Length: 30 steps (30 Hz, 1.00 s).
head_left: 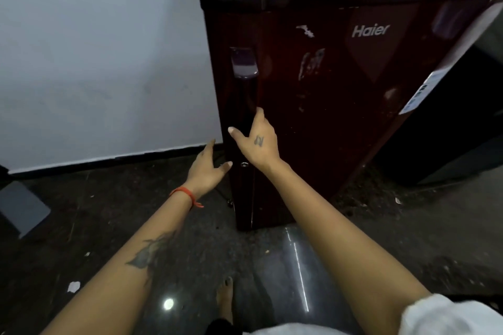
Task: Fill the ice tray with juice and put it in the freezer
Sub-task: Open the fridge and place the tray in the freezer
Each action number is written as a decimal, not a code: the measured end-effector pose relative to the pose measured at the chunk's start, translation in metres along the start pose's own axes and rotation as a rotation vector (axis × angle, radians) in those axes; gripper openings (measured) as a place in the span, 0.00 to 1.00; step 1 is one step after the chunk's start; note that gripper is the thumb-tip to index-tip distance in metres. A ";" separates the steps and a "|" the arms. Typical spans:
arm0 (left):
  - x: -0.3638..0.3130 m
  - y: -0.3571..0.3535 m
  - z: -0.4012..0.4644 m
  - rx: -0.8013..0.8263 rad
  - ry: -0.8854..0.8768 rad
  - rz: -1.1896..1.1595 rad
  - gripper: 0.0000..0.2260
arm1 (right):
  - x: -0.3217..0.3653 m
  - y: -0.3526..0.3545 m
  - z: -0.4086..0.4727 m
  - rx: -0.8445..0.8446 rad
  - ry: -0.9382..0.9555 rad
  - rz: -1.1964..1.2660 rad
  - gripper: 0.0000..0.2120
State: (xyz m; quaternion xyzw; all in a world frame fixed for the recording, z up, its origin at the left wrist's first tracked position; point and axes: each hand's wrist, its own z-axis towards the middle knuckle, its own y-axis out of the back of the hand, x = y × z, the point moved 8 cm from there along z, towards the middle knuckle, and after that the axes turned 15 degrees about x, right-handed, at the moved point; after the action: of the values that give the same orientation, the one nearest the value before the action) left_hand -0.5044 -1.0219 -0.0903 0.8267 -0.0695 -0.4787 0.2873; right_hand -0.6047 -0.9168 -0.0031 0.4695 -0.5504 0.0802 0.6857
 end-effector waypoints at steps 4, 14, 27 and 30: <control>-0.007 0.016 0.027 0.026 -0.067 -0.071 0.36 | -0.004 -0.006 0.006 -0.094 -0.013 0.093 0.29; -0.021 0.023 0.068 0.071 -0.238 -0.156 0.36 | -0.006 -0.011 0.006 -0.262 -0.044 0.112 0.18; 0.008 -0.012 0.022 0.057 -0.259 -0.137 0.39 | -0.021 -0.005 -0.065 -0.404 -0.054 0.073 0.14; 0.008 -0.033 -0.008 -0.015 -0.256 -0.160 0.36 | -0.028 0.002 -0.096 -0.430 -0.010 0.070 0.10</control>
State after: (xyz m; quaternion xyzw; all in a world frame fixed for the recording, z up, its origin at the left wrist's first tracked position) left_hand -0.4994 -0.9944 -0.1113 0.7597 -0.0356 -0.6021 0.2433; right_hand -0.5510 -0.8342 -0.0207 0.2935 -0.5742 -0.0178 0.7641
